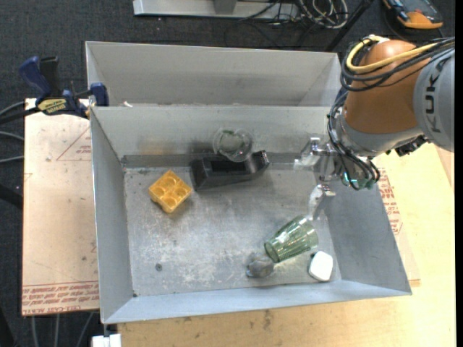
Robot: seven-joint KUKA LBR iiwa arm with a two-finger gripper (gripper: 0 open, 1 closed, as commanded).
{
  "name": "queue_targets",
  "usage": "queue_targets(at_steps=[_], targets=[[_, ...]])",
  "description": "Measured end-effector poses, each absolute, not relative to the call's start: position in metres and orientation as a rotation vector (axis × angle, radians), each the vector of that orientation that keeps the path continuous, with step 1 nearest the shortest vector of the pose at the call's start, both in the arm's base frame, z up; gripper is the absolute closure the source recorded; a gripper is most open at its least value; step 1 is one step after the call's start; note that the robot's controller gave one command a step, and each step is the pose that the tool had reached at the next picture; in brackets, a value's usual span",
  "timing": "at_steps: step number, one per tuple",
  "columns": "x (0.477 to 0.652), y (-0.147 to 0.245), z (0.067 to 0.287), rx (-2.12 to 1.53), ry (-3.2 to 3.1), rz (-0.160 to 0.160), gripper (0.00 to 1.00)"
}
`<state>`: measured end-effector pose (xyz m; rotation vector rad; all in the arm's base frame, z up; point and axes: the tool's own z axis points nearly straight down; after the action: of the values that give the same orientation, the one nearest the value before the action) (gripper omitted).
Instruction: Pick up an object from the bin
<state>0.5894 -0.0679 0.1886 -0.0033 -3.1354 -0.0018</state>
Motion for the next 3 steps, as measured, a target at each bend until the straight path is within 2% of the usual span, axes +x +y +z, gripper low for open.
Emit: queue_targets(at_steps=[1,2,3], targets=[[0.591,-0.068,0.193,-0.001,-3.143,-0.001,0.00],[0.558,-0.061,0.165,0.236,-3.142,0.002,0.00],[0.533,-0.058,0.139,0.755,-3.046,-0.003,0.00]])
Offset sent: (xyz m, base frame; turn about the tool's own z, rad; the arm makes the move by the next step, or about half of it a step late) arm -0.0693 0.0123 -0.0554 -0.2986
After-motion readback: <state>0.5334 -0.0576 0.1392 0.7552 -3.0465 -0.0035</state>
